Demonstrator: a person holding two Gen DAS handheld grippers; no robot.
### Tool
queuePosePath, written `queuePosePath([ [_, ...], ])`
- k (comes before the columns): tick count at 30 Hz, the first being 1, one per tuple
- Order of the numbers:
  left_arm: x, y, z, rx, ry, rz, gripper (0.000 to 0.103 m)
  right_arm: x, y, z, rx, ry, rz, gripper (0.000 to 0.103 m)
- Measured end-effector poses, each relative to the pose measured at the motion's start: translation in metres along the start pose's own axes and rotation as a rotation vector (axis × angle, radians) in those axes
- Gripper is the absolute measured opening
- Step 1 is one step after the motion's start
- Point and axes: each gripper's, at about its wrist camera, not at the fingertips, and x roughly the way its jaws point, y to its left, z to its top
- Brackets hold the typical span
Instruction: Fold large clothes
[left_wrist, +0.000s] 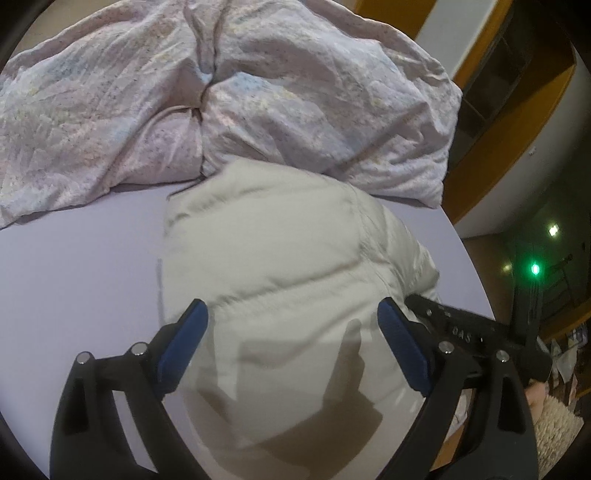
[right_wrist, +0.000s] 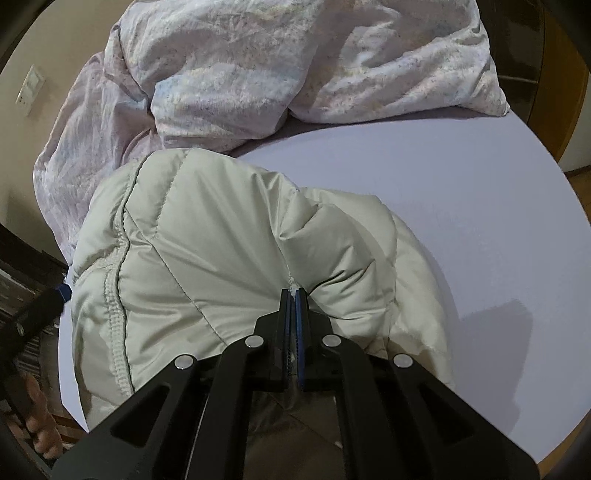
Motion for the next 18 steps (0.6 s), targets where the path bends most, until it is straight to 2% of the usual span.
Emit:
queuePosePath([
  [7, -0.002, 0.01, 0.008, -0.007, -0.011, 0.05, 0.092, 0.005, -0.004, 0.002, 0.001, 0.014, -0.001, 0.0],
  [18, 0.015, 0.015, 0.013, 0.006, 0.026, 0.103, 0.092, 0.01, -0.004, 0.002, -0.007, 0.011, -0.004, 0.0],
])
